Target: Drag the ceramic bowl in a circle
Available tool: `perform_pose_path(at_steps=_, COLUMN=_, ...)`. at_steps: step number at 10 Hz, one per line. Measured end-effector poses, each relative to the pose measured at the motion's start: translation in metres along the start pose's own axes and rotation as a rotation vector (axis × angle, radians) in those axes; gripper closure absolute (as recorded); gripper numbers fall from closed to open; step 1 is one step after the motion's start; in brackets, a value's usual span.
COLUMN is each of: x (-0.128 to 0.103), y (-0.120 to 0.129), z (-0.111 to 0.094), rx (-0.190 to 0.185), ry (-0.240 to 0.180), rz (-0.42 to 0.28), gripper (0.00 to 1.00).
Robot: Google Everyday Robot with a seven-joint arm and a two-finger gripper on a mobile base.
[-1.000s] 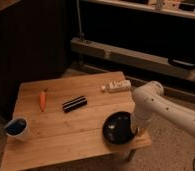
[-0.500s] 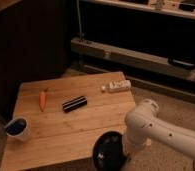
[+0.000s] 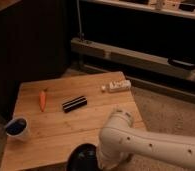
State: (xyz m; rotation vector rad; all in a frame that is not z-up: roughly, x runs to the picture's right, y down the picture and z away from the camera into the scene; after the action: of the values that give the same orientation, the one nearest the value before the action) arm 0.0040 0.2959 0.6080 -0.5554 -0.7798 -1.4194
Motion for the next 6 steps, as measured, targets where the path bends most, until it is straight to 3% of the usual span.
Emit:
perform_pose_path(at_steps=3, x=0.046, y=-0.042, z=0.01, rx=0.026, ry=-0.015, rz=-0.012, gripper=1.0)
perform_pose_path(at_steps=6, x=0.091, y=-0.059, z=0.02, rx=0.002, ry=-0.007, rz=0.013, gripper=1.0)
